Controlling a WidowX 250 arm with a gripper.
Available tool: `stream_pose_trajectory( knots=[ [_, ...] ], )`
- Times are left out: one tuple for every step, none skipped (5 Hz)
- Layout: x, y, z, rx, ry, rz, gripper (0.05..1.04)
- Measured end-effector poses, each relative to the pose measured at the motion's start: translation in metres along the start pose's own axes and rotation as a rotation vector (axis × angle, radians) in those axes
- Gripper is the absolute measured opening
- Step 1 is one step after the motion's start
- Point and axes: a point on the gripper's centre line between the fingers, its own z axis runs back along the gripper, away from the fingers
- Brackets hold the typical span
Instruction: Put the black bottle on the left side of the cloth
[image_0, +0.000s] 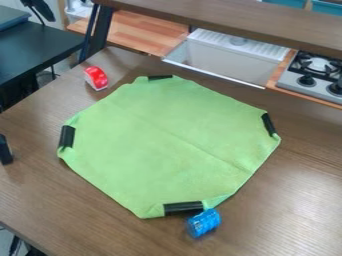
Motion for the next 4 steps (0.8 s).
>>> stream_pose_trajectory(
  knots=[
    [-0.005, 0.007, -0.014, 0.027, 0.037, 0.007, 1.0],
    [-0.013, 0.027, -0.02, 0.094, 0.094, -0.014, 1.0],
    [-0.017, 0.057, -0.028, 0.154, 0.13, -0.038, 1.0],
    [-0.021, 0.075, -0.025, 0.168, 0.134, -0.09, 1.0]
  ],
)
